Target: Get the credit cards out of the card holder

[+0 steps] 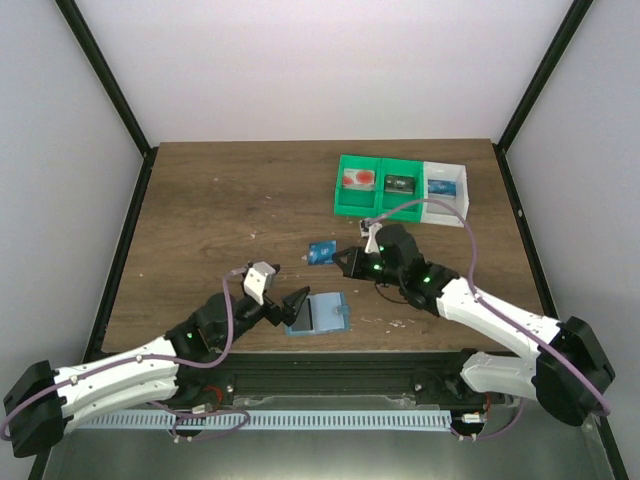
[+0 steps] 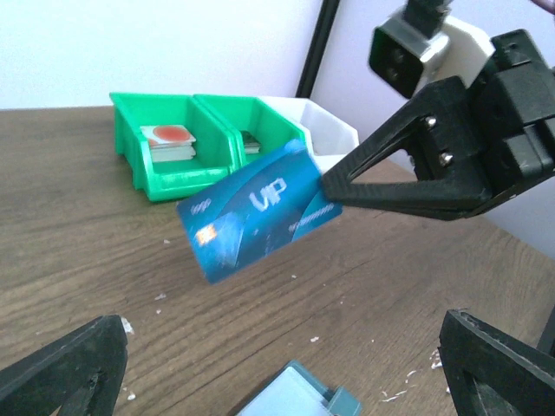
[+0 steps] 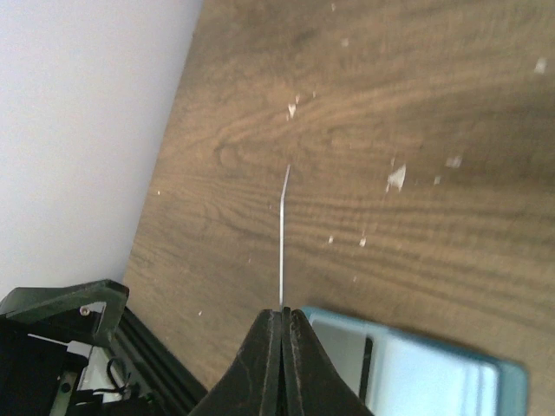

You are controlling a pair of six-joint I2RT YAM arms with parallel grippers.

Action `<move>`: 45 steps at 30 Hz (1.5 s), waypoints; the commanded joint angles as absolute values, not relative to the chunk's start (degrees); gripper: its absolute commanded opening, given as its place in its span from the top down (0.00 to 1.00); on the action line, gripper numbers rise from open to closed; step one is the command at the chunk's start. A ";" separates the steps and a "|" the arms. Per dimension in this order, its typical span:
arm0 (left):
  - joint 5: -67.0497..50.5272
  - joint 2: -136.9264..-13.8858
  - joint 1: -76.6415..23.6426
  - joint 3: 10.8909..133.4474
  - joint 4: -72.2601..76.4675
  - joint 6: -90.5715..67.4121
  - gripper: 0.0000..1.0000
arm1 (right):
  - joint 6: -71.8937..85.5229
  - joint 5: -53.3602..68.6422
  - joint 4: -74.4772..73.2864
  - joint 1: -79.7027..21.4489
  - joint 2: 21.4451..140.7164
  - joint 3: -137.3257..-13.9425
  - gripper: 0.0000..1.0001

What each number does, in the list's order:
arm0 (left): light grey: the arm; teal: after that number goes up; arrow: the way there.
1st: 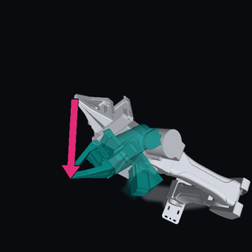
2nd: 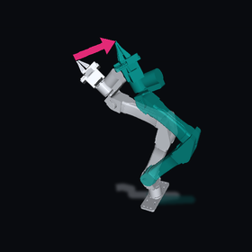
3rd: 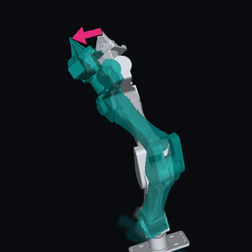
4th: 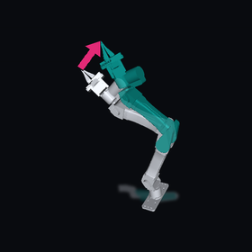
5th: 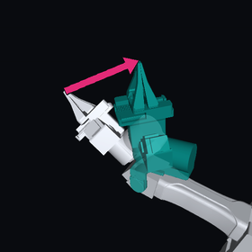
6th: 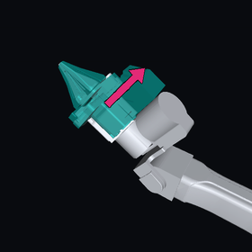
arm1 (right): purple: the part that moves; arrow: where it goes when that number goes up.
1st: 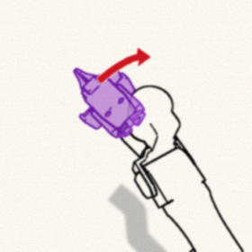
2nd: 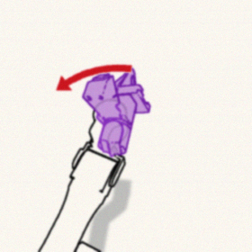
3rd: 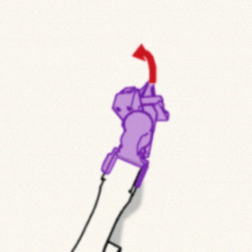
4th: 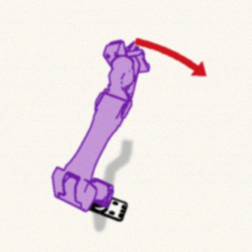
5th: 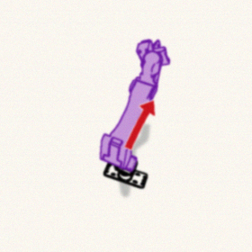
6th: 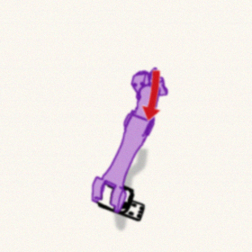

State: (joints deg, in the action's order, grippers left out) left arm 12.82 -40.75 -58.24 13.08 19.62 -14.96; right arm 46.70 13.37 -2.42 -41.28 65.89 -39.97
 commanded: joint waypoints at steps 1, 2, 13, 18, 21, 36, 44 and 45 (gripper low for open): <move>9.68 -40.57 -55.16 16.30 14.24 -21.94 0.00 | 36.94 19.53 0.36 -34.98 63.96 -40.07 0.99; 6.76 -40.86 -53.64 16.55 14.21 -23.09 0.00 | 35.71 20.79 0.43 -33.17 63.97 -40.12 0.99; -20.84 -48.24 -40.60 20.63 17.14 -31.60 0.00 | 23.44 35.42 -8.93 -5.35 70.78 -50.77 0.99; -21.86 -51.55 -40.34 26.93 9.15 -24.08 0.00 | 18.26 35.33 -16.00 3.05 75.68 -59.48 1.00; -18.95 -51.92 -40.34 28.64 5.42 -20.64 0.00 | 16.07 32.13 -18.42 6.45 78.70 -62.16 0.99; -16.51 -52.65 -40.28 26.94 4.21 -15.41 0.00 | 9.36 25.74 -23.09 15.76 94.86 -74.87 0.99; -14.82 -53.80 -40.14 27.33 4.31 -13.96 0.00 | 7.96 29.37 -24.29 15.76 105.62 -83.94 1.00; -14.77 -54.01 -40.09 27.32 4.39 -13.94 0.00 | 7.83 29.29 -24.40 15.80 106.65 -84.77 0.99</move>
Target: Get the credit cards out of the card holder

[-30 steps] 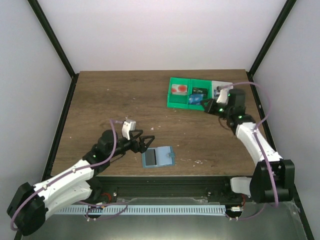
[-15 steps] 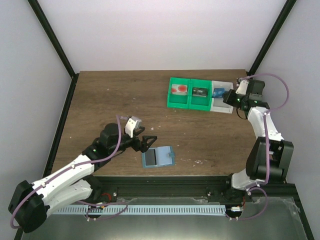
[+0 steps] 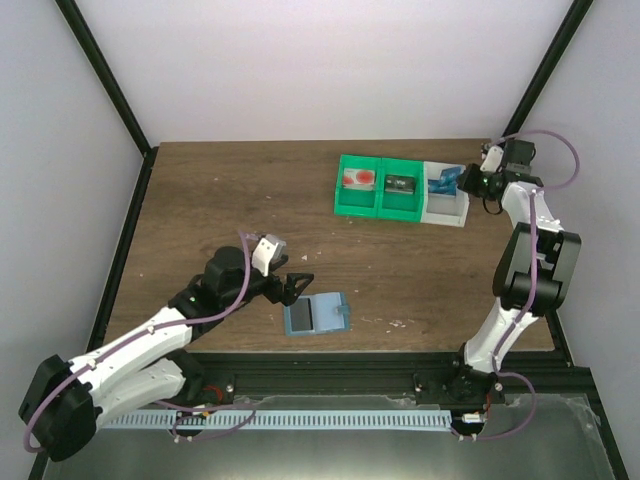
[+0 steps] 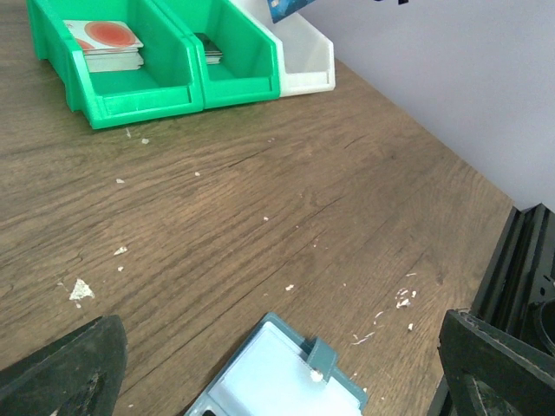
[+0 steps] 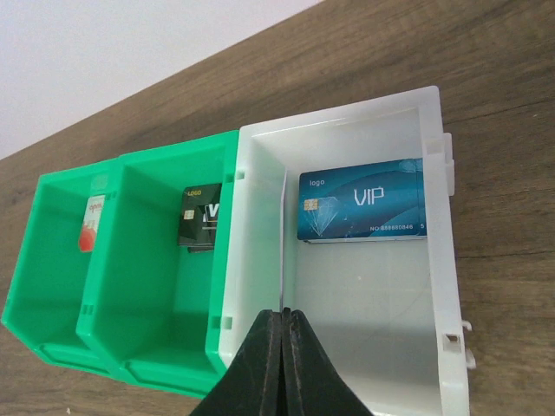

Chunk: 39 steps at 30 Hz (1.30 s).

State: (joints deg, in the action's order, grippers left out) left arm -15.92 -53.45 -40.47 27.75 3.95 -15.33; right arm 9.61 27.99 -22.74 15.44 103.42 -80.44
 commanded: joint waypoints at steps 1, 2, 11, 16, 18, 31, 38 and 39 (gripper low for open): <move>-14.76 -54.33 -40.16 27.32 4.54 -14.02 0.00 | 7.67 29.24 -24.43 15.82 108.05 -85.80 0.99; -14.73 -54.58 -40.16 27.31 4.49 -13.94 0.00 | 7.65 29.20 -24.43 15.75 109.01 -86.55 0.99; -14.54 -57.09 -40.02 28.12 4.49 -13.55 0.00 | 6.98 31.39 -25.77 15.82 116.14 -92.76 1.00; -14.54 -57.48 -39.97 28.13 4.60 -13.57 0.00 | 6.65 32.89 -27.48 15.81 119.26 -96.09 1.00; -14.44 -57.53 -39.99 28.04 4.60 -13.57 0.00 | 6.70 32.64 -27.64 15.80 119.69 -96.88 0.99; -14.70 -58.36 -39.99 28.10 5.30 -14.01 0.00 | 7.20 30.42 -28.60 15.74 122.57 -100.16 0.94; -15.65 -59.68 -39.99 28.34 6.63 -14.65 0.00 | 7.59 29.94 -29.60 15.50 126.19 -103.17 0.96; -15.79 -59.94 -39.95 28.53 6.72 -14.67 0.00 | 7.86 29.44 -28.94 15.54 126.21 -102.98 0.96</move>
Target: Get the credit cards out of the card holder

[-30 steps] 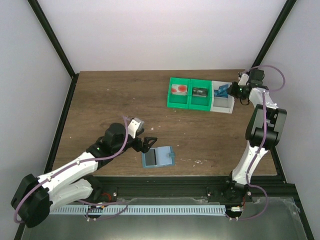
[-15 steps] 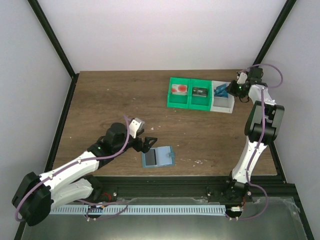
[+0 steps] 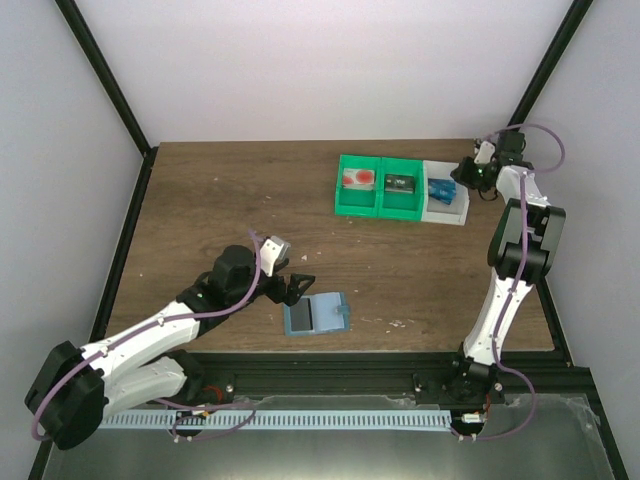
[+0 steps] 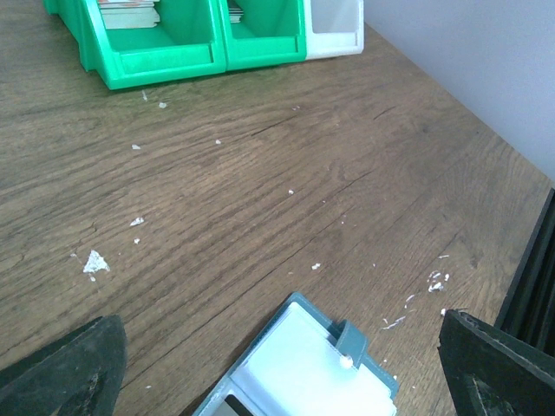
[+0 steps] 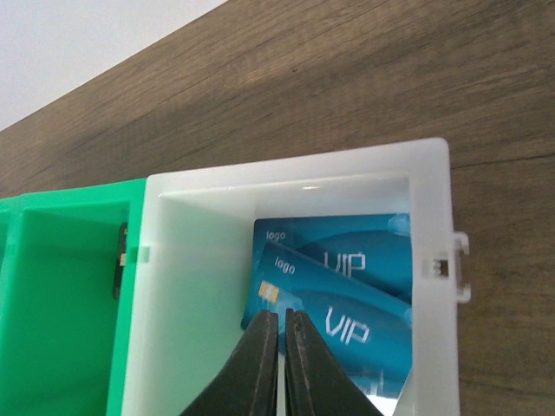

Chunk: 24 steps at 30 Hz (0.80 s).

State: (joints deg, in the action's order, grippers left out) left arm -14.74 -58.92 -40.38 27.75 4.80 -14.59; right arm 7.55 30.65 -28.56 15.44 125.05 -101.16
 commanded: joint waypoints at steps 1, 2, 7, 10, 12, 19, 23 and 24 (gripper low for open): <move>-15.84 -60.21 -39.98 28.68 6.78 -14.72 0.00 | 8.09 29.03 -28.42 15.54 126.29 -102.93 0.96; -15.92 -60.40 -39.99 28.77 6.85 -14.68 0.00 | 8.21 28.87 -28.21 15.54 126.48 -103.04 0.96; -15.55 -60.99 -39.99 29.22 6.85 -15.45 0.00 | 10.79 26.13 -27.69 14.83 125.78 -102.73 0.94; -14.66 -60.91 -39.93 29.03 7.26 -16.45 0.00 | 12.77 23.79 -26.33 13.77 123.65 -100.20 0.91; -13.81 -60.75 -39.99 28.64 7.58 -17.40 0.00 | 13.35 22.51 -26.92 12.59 122.74 -99.38 0.91; -12.43 -60.12 -39.99 28.51 7.77 -19.27 0.00 | 15.35 16.33 -29.99 8.34 119.29 -94.90 0.95; -12.10 -60.10 -39.95 29.23 6.73 -18.50 0.00 | 16.38 14.25 -31.76 7.99 116.97 -92.26 0.97; -11.98 -60.02 -39.93 29.27 6.38 -18.47 0.00 | 16.38 14.02 -32.06 7.95 116.40 -91.38 0.97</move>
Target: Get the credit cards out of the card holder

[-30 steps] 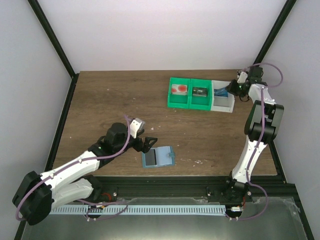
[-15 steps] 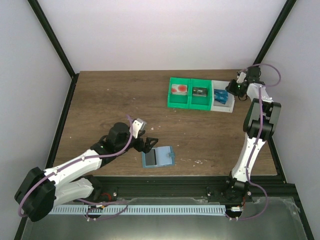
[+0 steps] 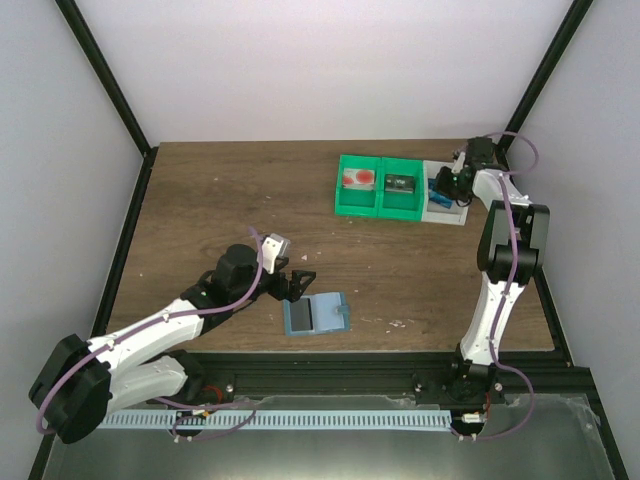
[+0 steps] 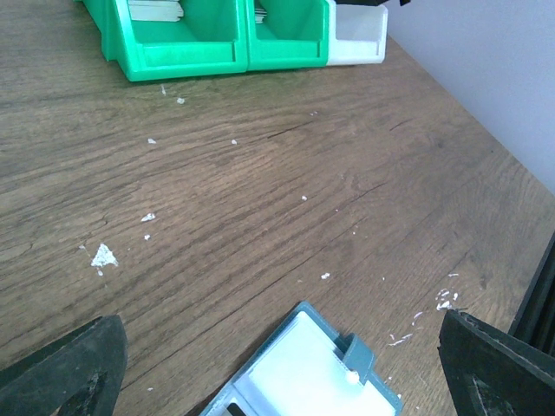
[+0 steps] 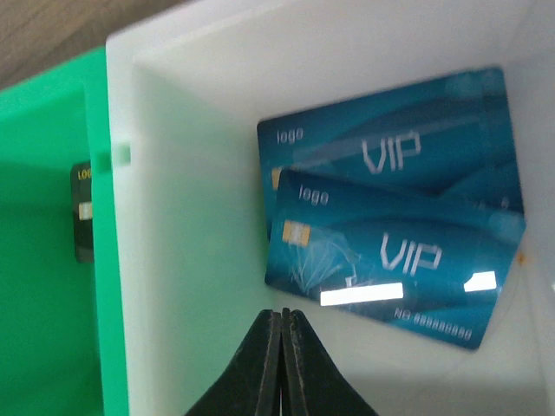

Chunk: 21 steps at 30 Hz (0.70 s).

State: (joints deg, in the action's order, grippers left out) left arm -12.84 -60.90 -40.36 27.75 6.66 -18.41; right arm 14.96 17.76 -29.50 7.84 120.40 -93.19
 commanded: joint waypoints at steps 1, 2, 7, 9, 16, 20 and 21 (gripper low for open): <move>-11.93 -60.03 -39.98 29.27 6.19 -18.51 0.00 | 16.36 14.21 -32.08 7.99 115.85 -90.40 0.97; -11.97 -60.03 -39.95 29.19 6.08 -18.61 0.00 | 16.27 14.64 -32.09 8.00 115.42 -89.53 0.97; -12.30 -59.85 -39.99 28.58 6.36 -19.12 0.00 | 14.93 14.89 -33.99 7.56 116.31 -89.19 0.98; -12.37 -60.03 -39.98 28.56 6.49 -19.18 0.00 | 14.47 15.83 -34.10 7.56 116.98 -89.42 0.98; -12.15 -60.70 -39.99 29.00 5.80 -19.13 0.00 | 13.32 16.87 -34.78 7.38 120.55 -91.40 1.00; -11.54 -61.31 -39.99 29.59 4.63 -19.30 0.00 | 12.87 16.62 -34.70 7.31 122.37 -92.49 0.99; -11.44 -61.41 -39.99 29.62 4.51 -19.22 0.00 | 12.78 16.54 -34.66 7.29 122.87 -92.88 0.99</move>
